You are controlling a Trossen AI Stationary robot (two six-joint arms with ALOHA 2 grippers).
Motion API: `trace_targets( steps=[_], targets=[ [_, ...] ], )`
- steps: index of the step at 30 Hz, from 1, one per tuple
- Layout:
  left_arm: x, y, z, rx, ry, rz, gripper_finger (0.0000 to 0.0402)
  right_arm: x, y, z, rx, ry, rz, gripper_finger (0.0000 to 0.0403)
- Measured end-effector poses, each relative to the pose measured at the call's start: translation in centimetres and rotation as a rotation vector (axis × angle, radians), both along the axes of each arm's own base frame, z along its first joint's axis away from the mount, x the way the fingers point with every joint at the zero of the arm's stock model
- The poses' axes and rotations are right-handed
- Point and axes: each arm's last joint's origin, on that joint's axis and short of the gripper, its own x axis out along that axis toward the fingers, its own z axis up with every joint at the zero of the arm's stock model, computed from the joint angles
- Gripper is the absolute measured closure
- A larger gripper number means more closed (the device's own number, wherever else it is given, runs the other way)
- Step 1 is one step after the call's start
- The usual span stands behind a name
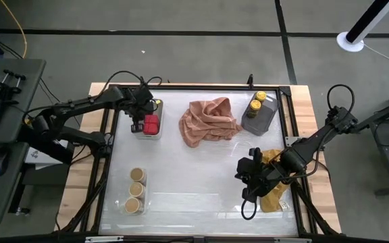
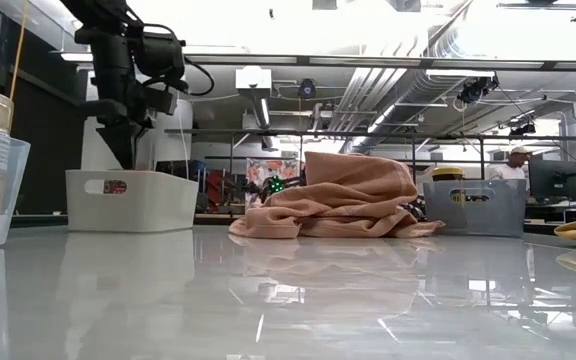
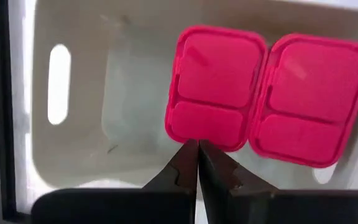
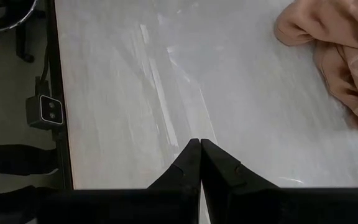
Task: Sort spices by type
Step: Put the red seasoning can into the gray bin
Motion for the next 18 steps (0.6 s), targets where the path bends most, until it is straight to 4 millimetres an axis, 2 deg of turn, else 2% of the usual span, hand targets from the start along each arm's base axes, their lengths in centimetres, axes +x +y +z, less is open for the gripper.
trace_targets(
  steps=[10,18],
  targets=[
    [0.66,0.19,0.17,-0.002,-0.086,-0.016,0.0401,0.00,0.00,0.00,0.000,0.000,0.000,0.0403],
    [0.76,0.11,0.10,0.002,-0.074,-0.072,0.0401,0.00,0.00,0.00,0.005,0.000,-0.008,0.0403]
  ],
)
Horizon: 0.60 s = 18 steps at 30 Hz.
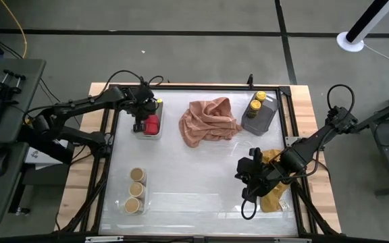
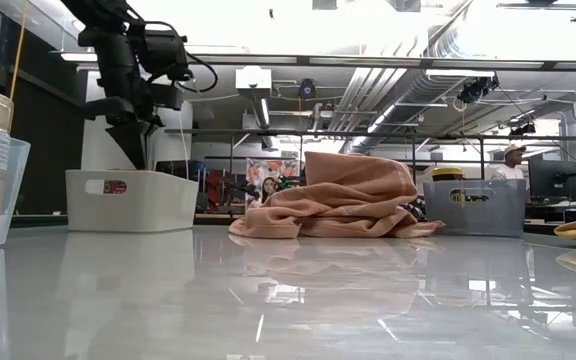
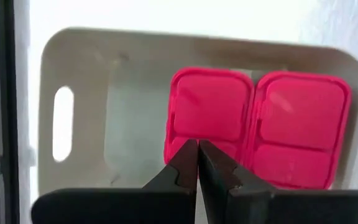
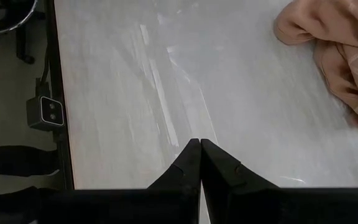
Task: Sort spices by type
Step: Put the red seasoning can into the gray bin
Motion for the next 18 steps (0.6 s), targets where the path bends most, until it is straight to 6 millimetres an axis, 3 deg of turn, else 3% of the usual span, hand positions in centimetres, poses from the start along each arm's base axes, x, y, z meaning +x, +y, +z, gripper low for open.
trace_targets(
  steps=[18],
  targets=[
    [2.3,0.0,-1.1,-0.002,-0.059,-0.062,0.0401,0.0,0.0,0.0,0.004,0.000,-0.007,0.0403]
  ],
)
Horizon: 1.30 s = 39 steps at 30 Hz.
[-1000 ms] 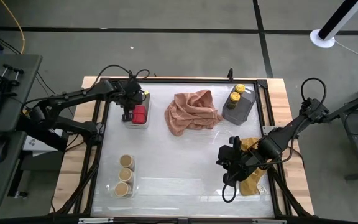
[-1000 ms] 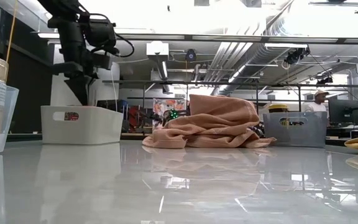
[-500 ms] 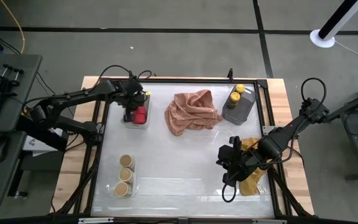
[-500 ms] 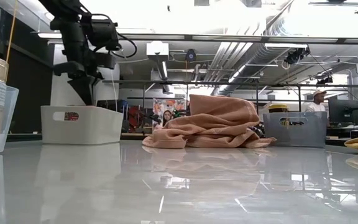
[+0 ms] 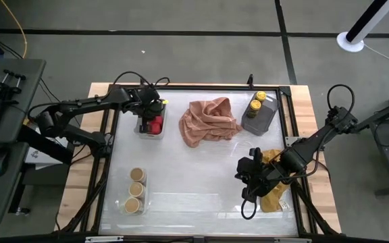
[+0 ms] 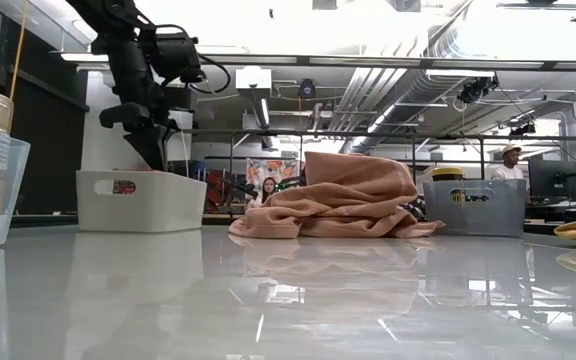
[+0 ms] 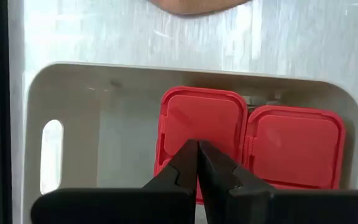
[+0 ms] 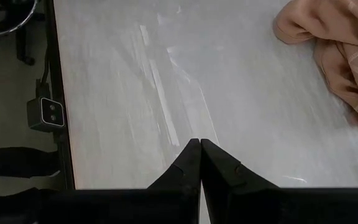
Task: Sort spices by type
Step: Put the red seasoning can into the gray bin, then return to Home Position
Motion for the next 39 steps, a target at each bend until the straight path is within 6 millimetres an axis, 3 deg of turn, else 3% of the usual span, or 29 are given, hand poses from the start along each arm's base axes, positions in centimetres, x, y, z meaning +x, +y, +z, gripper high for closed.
trace_targets(
  steps=[16,22,26,31,35,39],
  targets=[
    [-0.7,-0.3,1.4,0.068,-0.044,0.016,0.0401,0.1,-0.3,0.2,-0.053,-0.015,-0.008,0.0403],
    [-1.3,-0.7,2.9,0.060,-0.150,0.136,0.0402,-0.4,-1.4,1.0,-0.099,-0.023,-0.047,0.0403],
    [-1.0,-1.5,4.4,-0.055,-0.348,0.191,0.0402,-2.1,-2.8,2.5,-0.145,-0.075,-0.090,0.0403],
    [1.4,-3.6,8.1,-0.210,-0.786,0.172,0.0402,-5.9,-5.2,3.7,-0.158,-0.169,-0.173,0.0403],
    [3.6,-7.1,11.3,-0.302,-1.118,0.055,0.0402,-8.7,-6.9,3.3,-0.089,-0.260,-0.241,0.0403],
    [4.3,-11.4,12.8,-0.401,-1.238,-0.088,0.0402,-9.9,-7.8,1.8,0.010,-0.341,-0.269,0.0403]
  ],
)
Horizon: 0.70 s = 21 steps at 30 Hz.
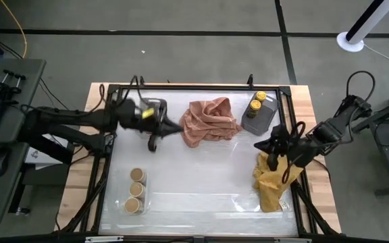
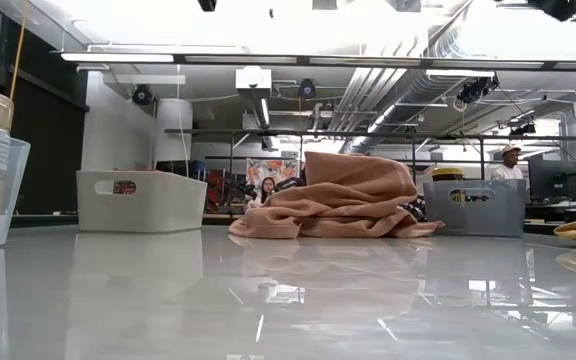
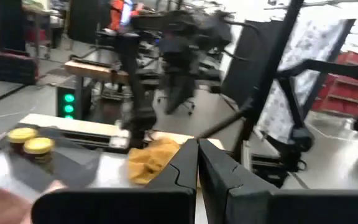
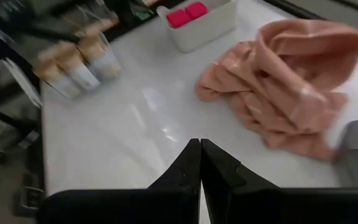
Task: Sort spices by type
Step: Return to Home Position
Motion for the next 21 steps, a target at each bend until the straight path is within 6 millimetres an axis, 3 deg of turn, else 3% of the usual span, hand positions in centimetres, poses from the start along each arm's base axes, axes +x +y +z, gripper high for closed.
trace_targets(
  steps=[3,8,17,21],
  targets=[
    [-0.3,-2.5,-0.6,0.023,0.001,0.025,0.0402,0.1,-0.1,-1.3,0.053,-0.070,-0.003,0.0403],
    [-2.2,-4.4,-4.7,-0.008,-0.016,0.086,0.0402,0.8,0.3,-2.8,0.111,-0.120,0.024,0.0403],
    [-9.2,-1.8,-9.3,-0.113,-0.173,0.198,0.0402,1.0,0.3,-2.2,0.137,-0.170,0.046,0.0403],
    [-11.4,-1.3,-11.5,-0.191,-0.201,0.230,0.0402,1.0,0.3,-2.2,0.181,-0.178,0.016,0.0403]
  ],
)
